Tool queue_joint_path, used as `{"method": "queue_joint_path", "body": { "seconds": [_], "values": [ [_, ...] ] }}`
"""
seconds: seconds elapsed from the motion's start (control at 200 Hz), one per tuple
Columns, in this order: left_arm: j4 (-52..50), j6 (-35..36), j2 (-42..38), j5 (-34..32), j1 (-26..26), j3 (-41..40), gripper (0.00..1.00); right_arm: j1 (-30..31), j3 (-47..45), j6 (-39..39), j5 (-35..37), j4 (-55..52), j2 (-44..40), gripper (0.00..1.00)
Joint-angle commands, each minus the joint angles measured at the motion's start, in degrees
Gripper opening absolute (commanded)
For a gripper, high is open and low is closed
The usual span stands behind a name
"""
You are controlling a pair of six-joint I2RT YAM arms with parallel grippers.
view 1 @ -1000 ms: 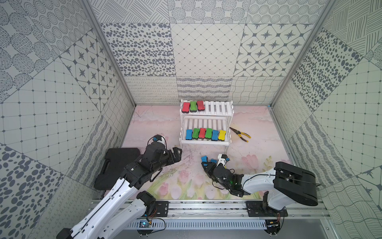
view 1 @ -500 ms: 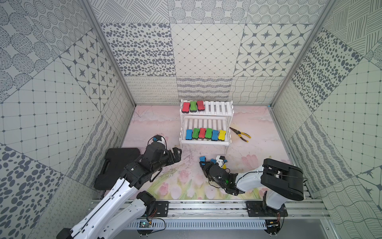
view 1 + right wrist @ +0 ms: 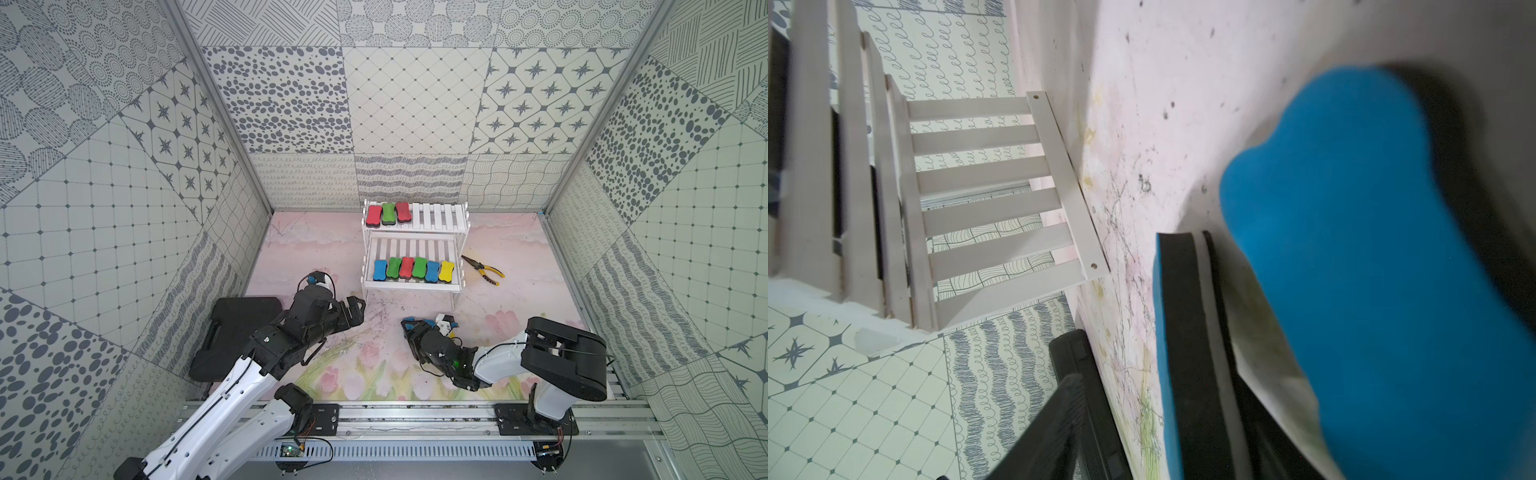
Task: Remove the whiteboard erasers from the shelf
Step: Place the whiteboard eraser at the center of the board, then adjust the whiteboard eraser at the center of the board.
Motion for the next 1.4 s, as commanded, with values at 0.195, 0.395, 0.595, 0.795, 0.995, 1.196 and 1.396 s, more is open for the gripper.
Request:
{"method": "queue_joint_path", "body": {
  "seconds": [0.195,0.395,0.595,0.795,0.995,1.196,1.396],
  "values": [
    [-0.17,-0.63,1.25,0.4,0.32,0.35,1.0,0.59,-1.42,1.35,-1.99,-13.08,-9.18,0.65],
    [0.21,-0.8,1.47,0.51,0.34,0.52,0.99,0.58,-1.57,2.72,-2.9,-14.99,-7.88,0.71],
    [-0.28,-0.83,1.57,0.45,0.35,0.67,0.99,0.66,-0.64,2.24,-4.16,-14.82,-6.03,0.72],
    [-0.6,-0.96,1.27,0.49,0.36,0.49,1.0,0.5,-0.1,2.49,-2.89,-19.69,-7.16,0.8],
    [-0.9,-0.67,0.99,0.27,0.34,0.77,1.0,-0.42,-1.17,1.34,2.98,-30.92,-14.31,0.81],
    [-0.33,-0.66,1.11,0.77,0.37,0.36,0.99,-2.99,-2.79,-2.97,2.19,-30.59,-16.95,0.81],
    [-0.87,-0.19,0.74,1.15,0.36,0.61,0.99,-3.36,2.88,-18.22,-2.06,-40.28,-22.01,0.77]
  ]
}}
